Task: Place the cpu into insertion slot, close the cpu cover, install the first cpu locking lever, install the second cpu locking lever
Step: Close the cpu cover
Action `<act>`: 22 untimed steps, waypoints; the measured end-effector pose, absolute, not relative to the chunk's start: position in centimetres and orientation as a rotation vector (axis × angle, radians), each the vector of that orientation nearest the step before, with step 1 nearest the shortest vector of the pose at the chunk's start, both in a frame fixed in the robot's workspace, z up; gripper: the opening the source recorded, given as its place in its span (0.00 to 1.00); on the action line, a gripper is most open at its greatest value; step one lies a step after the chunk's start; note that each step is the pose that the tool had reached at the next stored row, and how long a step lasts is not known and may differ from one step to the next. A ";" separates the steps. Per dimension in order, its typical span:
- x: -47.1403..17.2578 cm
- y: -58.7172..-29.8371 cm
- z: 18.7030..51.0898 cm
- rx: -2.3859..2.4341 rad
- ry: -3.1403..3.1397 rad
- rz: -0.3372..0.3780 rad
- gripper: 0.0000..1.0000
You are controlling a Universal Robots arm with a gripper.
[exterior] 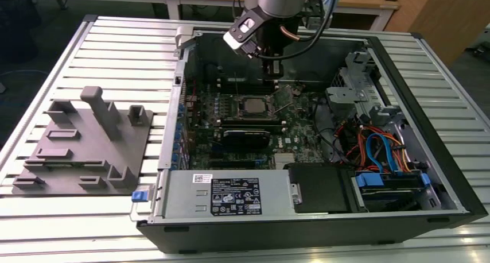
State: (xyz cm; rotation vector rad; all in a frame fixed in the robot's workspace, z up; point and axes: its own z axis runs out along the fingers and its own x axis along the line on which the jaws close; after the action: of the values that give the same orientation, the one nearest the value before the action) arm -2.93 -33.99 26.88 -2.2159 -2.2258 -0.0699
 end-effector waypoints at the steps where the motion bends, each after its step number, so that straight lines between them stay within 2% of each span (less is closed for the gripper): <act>1: -2.9 -34.0 26.9 -2.216 -2.226 -0.070 0.11; 22: -2.2 -34.0 26.9 -2.216 -2.226 -0.069 0.11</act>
State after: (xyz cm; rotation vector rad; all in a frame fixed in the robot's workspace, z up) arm -2.21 -33.99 26.88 -2.2157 -2.2255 -0.0694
